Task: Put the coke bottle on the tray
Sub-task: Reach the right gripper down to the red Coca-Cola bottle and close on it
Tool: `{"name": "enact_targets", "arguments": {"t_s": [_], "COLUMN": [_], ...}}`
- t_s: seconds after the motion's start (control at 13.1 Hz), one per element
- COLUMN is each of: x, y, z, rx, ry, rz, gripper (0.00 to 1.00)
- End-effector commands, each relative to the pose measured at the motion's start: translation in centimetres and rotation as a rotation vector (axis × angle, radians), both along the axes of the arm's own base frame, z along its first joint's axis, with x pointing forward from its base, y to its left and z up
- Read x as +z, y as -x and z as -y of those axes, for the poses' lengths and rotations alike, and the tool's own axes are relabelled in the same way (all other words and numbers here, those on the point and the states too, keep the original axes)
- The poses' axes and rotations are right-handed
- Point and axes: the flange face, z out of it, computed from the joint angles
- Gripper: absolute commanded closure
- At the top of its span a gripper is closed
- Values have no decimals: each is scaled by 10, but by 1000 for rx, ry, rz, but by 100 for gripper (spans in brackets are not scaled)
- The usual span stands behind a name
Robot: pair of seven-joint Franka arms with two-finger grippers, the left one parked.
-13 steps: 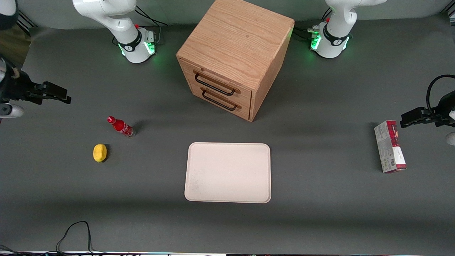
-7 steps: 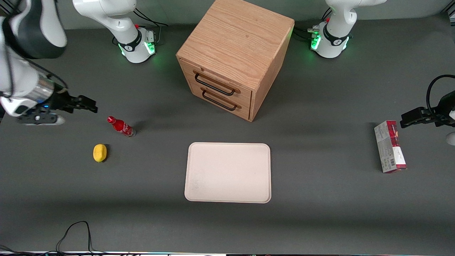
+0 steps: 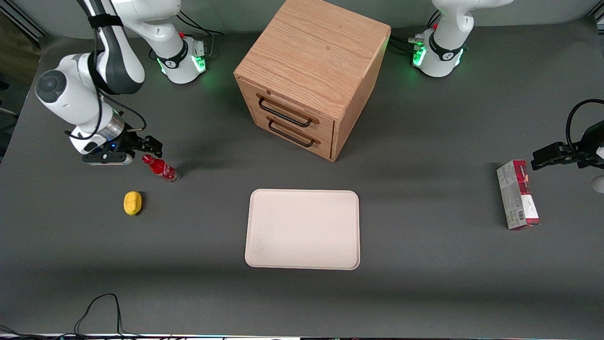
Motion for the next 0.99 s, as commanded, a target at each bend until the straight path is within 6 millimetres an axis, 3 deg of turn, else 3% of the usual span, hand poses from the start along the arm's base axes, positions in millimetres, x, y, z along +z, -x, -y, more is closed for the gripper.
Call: {"name": "enact_targets", "arguments": {"t_s": [0.0, 0.3, 0.38, 0.68, 0.91], "x": [-18, -40, -41, -42, -37], "y": [-4, -9, -8, -5, -4], "z": [-1, -1, -2, -4, -4], "rx": [6, 5, 5, 9, 9], "ry": [13, 17, 17, 17, 16], "rz": [27, 32, 26, -3, -20], "gripper": [0, 0, 8, 72, 100]}}
